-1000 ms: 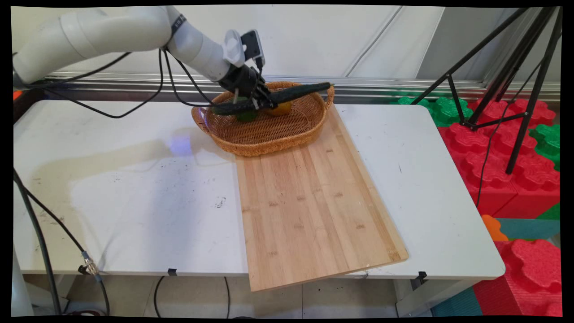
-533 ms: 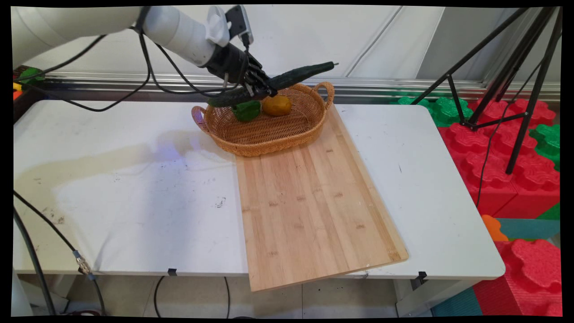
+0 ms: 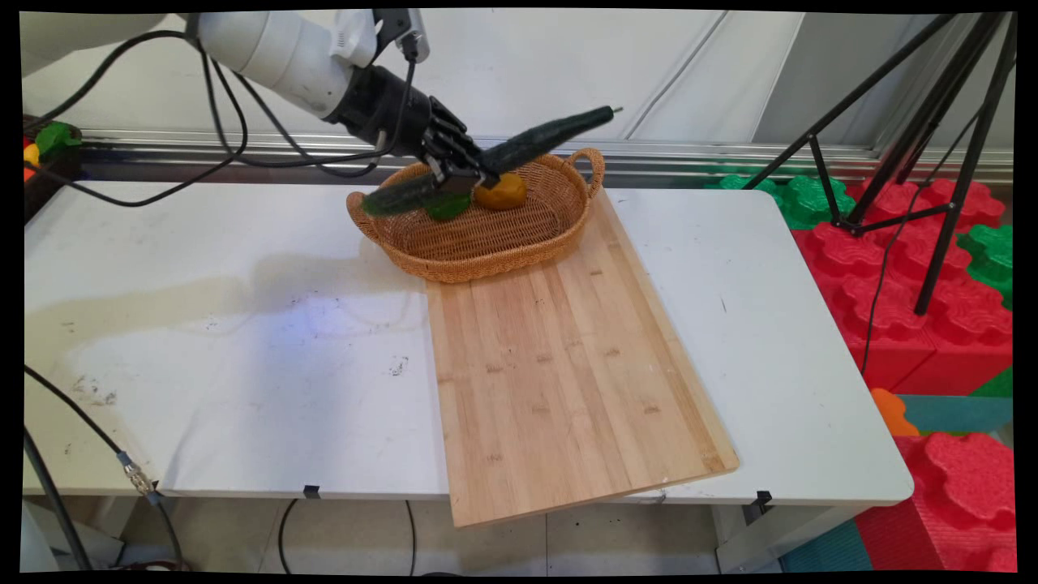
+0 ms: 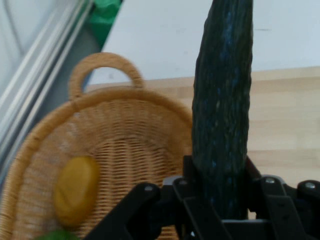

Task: Place the picked object on the cutting board

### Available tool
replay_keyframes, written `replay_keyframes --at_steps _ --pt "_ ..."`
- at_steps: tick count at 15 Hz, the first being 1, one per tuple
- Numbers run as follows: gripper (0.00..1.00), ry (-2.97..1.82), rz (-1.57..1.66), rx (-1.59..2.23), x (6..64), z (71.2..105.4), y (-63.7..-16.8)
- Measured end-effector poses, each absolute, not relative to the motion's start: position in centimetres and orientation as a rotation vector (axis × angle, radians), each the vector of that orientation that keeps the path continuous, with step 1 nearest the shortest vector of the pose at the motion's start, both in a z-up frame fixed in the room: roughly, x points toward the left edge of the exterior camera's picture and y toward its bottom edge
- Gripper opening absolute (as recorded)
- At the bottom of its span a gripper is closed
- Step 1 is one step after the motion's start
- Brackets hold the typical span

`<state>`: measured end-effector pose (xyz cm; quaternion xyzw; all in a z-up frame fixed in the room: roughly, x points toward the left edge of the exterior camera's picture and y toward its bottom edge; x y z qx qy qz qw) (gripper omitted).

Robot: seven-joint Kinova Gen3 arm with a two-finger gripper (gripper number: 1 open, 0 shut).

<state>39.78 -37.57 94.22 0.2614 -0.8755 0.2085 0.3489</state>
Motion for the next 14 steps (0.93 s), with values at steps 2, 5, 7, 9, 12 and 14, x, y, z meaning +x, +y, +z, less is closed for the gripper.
replay_keyframes --at_steps 2,5,7,9,12,14 --pt "0.00 -2.261 0.491 0.682 39.3 94.5 -36.2" --pt "0.00 -2.255 0.440 0.689 38.5 94.5 -34.9" --pt "0.00 -2.253 0.410 0.700 37.8 94.2 -34.3" --pt "0.00 -2.254 0.383 0.713 37.0 93.8 -34.0" --pt "0.00 -2.262 0.346 0.735 35.5 92.6 -33.7" --pt "0.00 -2.269 0.324 0.746 34.4 91.6 -33.7"
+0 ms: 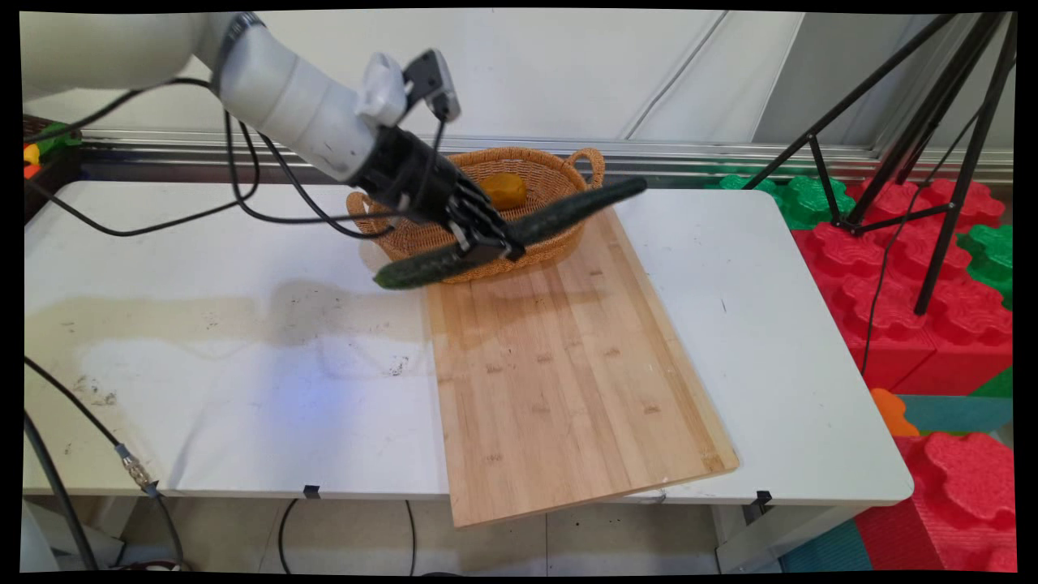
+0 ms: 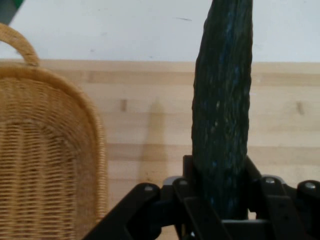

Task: Place the picked object on the cutting board

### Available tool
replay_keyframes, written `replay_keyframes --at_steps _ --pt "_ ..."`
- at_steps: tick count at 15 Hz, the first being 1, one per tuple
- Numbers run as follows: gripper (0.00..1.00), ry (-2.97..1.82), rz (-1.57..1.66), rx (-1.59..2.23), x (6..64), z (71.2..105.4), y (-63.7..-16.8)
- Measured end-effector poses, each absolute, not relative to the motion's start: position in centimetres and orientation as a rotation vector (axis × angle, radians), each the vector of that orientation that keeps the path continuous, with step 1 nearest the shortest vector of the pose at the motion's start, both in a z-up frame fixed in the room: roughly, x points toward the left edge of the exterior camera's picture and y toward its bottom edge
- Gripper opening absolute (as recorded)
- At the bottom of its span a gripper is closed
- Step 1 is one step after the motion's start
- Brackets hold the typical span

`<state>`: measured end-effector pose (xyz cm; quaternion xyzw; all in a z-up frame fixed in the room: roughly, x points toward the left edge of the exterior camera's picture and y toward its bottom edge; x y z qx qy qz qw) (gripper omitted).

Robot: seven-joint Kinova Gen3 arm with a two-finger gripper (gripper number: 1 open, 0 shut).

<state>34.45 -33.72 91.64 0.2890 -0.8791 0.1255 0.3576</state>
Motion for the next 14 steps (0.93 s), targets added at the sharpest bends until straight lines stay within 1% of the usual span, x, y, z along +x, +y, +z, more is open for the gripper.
replay_keyframes --at_steps 3,10,14 --pt "0.00 -2.285 0.294 0.761 33.0 90.2 -33.8" --pt "0.00 -2.342 0.216 0.813 29.4 84.8 -34.7" --pt "0.00 -2.354 0.191 0.835 27.9 83.0 -35.4"
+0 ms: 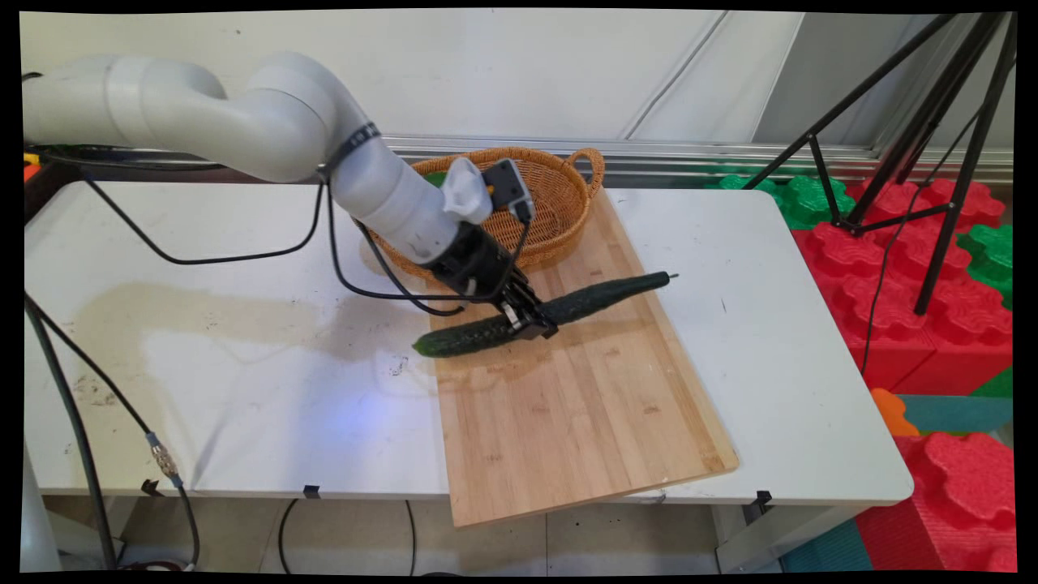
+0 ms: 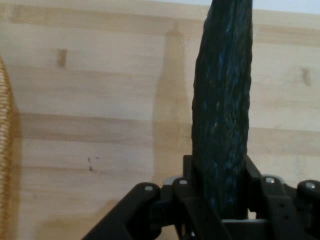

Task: Place the picked object on the cutting board

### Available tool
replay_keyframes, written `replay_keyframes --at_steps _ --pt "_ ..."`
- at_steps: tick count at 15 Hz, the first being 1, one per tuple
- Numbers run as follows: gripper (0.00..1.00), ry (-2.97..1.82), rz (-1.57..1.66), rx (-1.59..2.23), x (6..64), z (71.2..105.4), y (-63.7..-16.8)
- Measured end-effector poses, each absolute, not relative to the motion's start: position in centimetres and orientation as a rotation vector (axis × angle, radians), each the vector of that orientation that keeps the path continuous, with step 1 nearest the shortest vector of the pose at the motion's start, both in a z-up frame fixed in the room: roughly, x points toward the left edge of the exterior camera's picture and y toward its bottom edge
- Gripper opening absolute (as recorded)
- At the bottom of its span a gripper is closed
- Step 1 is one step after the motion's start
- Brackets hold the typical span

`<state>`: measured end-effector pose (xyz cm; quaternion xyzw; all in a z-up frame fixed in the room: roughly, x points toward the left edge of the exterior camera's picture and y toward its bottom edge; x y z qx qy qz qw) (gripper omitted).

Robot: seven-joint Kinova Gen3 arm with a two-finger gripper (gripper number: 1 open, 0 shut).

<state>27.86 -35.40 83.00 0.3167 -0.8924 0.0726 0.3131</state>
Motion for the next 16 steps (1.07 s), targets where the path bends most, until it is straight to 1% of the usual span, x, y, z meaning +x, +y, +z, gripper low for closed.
replay_keyframes --at_steps 3,10,11,16 --pt "0.00 -2.358 0.181 0.864 26.6 81.6 -36.2" --pt "0.00 -2.372 0.167 0.905 25.1 79.5 -37.3" --pt "1.00 -2.372 0.166 0.907 25.0 79.3 -37.4" --pt "1.00 -2.375 0.172 0.920 24.6 78.5 -38.1"
